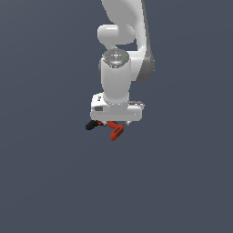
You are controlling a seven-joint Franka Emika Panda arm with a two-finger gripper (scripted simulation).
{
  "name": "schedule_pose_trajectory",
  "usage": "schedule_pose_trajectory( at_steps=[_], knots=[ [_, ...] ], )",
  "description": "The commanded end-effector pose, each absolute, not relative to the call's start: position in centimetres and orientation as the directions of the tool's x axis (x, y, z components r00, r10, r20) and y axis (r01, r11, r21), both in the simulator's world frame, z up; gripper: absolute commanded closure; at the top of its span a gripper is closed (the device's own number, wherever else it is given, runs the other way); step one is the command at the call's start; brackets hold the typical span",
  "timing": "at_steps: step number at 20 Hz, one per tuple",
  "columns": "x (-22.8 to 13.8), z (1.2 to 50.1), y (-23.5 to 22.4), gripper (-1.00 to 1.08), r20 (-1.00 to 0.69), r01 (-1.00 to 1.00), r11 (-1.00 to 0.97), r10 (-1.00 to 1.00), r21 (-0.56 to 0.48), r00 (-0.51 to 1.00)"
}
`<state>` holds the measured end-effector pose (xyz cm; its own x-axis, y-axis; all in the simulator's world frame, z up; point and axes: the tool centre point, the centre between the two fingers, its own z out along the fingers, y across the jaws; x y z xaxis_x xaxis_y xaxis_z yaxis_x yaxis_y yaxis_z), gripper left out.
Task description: Pick up the object and move it to a goal position.
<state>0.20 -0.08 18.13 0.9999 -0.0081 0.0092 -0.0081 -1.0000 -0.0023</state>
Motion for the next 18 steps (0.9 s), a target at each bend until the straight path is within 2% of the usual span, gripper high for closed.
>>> schedule_pose_trajectory(
  at_steps=[1,12,18],
  knots=[
    [0.2,18.1,-0.1,-0.60,0.009,-0.008,-1.000,-0.008,-0.002,1.000],
    [0.2,18.4,-1.2,-0.60,0.014,-0.020,-1.000,-0.020,-0.008,1.000],
    [-0.8,16.6,-3.1,-0.60,0.004,-0.113,-0.993,-0.113,-0.030,0.994]
  ],
)
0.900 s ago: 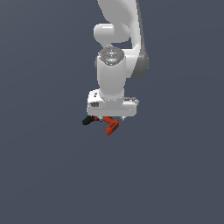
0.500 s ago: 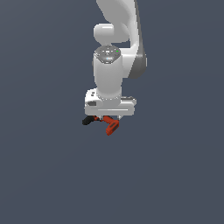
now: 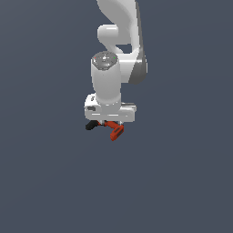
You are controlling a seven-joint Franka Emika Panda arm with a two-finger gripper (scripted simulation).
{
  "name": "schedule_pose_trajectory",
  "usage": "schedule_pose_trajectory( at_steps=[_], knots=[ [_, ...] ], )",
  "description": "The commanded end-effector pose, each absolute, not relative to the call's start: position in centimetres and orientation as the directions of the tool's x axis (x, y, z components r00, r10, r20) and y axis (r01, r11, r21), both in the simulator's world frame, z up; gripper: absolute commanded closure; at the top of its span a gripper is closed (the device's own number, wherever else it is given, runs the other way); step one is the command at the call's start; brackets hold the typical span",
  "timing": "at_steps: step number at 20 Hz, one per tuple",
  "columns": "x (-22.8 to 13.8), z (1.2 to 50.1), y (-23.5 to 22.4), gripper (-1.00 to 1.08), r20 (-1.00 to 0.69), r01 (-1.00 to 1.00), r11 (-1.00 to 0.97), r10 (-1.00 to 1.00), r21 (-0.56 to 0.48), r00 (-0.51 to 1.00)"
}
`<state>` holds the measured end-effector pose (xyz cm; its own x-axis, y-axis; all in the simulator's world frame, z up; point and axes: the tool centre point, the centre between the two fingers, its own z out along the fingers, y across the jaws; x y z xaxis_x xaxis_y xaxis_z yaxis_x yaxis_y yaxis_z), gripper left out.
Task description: Pick up the object and move it to a goal position.
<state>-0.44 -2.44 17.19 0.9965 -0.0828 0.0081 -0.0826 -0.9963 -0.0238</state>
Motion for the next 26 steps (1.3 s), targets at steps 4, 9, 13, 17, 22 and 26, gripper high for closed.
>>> schedule_pose_trajectory(
  at_steps=[4,9,13,17,22,26],
  knots=[
    [-2.2,14.1,-5.7,-0.60,-0.013,-0.239,-0.970,-0.238,-0.053,0.971],
    [-5.3,10.2,-10.0,-0.60,-0.044,-0.451,-0.889,-0.449,-0.077,0.892],
    [-7.6,7.9,-12.6,-0.60,-0.063,-0.575,-0.814,-0.572,-0.080,0.818],
    [-9.1,6.6,-14.2,-0.60,-0.073,-0.645,-0.760,-0.641,-0.078,0.764],
    [-9.5,6.3,-14.6,-0.60,-0.076,-0.660,-0.748,-0.655,-0.076,0.751],
    [-9.5,5.7,-14.5,-0.60,-0.076,-0.661,-0.746,-0.657,-0.076,0.750]
  ],
)
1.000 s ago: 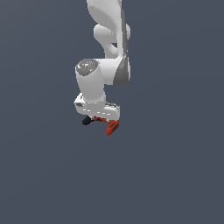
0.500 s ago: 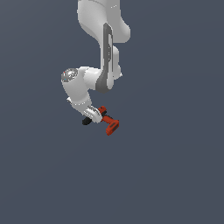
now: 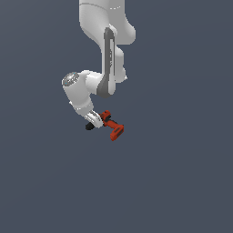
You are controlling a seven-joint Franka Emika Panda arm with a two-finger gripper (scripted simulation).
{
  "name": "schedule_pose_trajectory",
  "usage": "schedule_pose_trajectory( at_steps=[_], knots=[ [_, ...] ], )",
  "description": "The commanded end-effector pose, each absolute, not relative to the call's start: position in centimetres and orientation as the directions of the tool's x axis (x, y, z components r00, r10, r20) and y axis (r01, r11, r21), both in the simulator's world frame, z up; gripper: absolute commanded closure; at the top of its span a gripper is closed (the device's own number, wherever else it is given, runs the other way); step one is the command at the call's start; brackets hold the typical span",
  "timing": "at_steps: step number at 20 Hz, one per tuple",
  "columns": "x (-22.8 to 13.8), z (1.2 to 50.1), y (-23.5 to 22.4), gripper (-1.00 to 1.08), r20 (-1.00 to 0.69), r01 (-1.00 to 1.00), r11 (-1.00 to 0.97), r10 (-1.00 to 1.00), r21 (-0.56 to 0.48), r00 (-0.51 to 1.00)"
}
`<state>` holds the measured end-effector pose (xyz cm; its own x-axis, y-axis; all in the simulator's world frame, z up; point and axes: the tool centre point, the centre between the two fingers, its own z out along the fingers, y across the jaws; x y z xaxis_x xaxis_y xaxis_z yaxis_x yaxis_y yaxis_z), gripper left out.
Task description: Pick up the object and move it to a goal position.
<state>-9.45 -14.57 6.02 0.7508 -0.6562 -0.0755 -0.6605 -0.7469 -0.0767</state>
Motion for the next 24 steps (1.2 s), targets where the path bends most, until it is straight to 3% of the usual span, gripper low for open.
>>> schedule_pose_trajectory(
  at_steps=[1,9,10,24],
  knots=[
    [-9.5,5.4,-14.5,-0.60,-0.076,-0.662,-0.746,-0.658,-0.076,0.750],
    [-9.7,3.3,-14.3,-0.60,-0.076,-0.667,-0.741,-0.663,-0.076,0.745],
    [-9.7,3.3,-14.3,1.08,-0.076,-0.667,-0.741,-0.663,-0.076,0.745],
    [-9.4,3.8,-14.1,1.08,-0.076,-0.667,-0.741,-0.662,-0.077,0.745]
  ],
)
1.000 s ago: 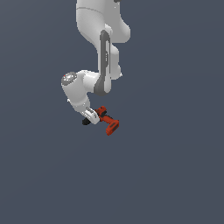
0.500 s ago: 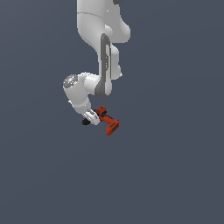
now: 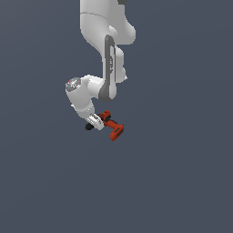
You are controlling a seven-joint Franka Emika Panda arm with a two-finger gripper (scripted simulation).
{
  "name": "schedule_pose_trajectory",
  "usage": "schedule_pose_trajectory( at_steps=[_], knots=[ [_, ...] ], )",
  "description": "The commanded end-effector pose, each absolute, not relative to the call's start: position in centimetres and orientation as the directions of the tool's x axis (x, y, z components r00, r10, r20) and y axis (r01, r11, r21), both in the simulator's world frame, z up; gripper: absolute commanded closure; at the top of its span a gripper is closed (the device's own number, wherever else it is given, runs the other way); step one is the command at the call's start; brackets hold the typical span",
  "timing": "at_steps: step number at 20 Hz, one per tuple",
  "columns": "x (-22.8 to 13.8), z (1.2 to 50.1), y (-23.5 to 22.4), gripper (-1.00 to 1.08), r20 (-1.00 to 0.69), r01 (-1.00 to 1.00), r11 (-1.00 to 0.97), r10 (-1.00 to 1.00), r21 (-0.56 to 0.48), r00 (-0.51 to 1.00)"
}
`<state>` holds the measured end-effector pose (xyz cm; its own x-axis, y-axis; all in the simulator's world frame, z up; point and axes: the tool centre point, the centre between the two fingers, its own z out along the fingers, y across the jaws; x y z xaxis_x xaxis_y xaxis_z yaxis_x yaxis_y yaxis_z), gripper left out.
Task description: Pick up the object and move it to a goal position.
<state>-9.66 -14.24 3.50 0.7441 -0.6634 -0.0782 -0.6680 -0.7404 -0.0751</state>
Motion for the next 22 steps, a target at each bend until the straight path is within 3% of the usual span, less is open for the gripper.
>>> schedule_pose_trajectory(
  at_steps=[1,9,22],
  knots=[
    [-9.2,4.1,-13.9,1.08,-0.076,-0.667,-0.741,-0.662,-0.077,0.745],
    [-6.9,7.9,-11.8,1.08,-0.075,-0.667,-0.741,-0.663,-0.075,0.745],
    [0.1,18.7,-5.8,1.08,-0.074,-0.668,-0.741,-0.664,-0.073,0.744]
  ],
)
